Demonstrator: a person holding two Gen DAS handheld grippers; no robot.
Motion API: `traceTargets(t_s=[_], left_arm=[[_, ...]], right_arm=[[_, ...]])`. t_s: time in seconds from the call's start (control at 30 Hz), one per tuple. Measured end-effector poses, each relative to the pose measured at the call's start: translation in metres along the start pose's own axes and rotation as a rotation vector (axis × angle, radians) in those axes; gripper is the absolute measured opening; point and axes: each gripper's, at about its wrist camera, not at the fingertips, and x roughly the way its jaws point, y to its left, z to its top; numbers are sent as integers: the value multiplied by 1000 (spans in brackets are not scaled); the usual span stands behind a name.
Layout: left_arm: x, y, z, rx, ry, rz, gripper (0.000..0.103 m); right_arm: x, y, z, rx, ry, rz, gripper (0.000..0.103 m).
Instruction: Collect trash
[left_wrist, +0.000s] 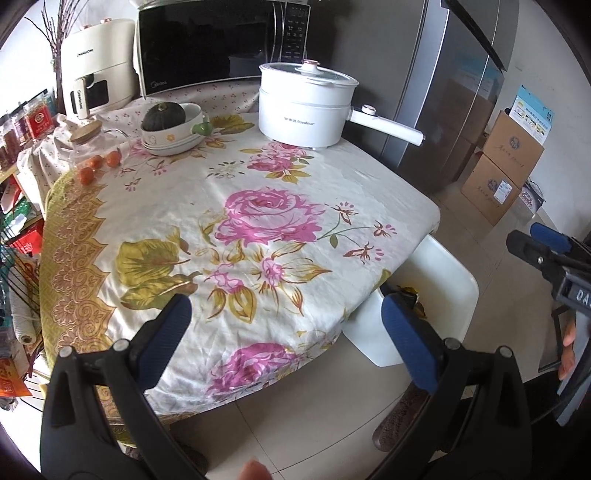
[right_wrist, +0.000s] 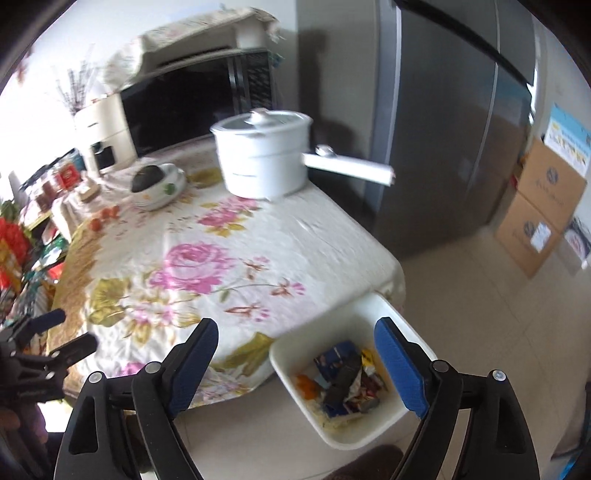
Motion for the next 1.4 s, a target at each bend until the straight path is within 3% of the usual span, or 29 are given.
traceTargets(t_s=[0.2, 0.43, 1.4], left_arm=[[-22, 2, -5, -36, -101, 102, 102], [-36, -3, -4, -13, -182, 140, 102], [-28, -19, -14, 23, -144, 118, 102]], right_arm=[[-7, 22, -10, -81, -93, -36, 90], [3, 15, -17, -14, -64, -53, 91], [-6, 15, -21, -14, -103, -62, 91]])
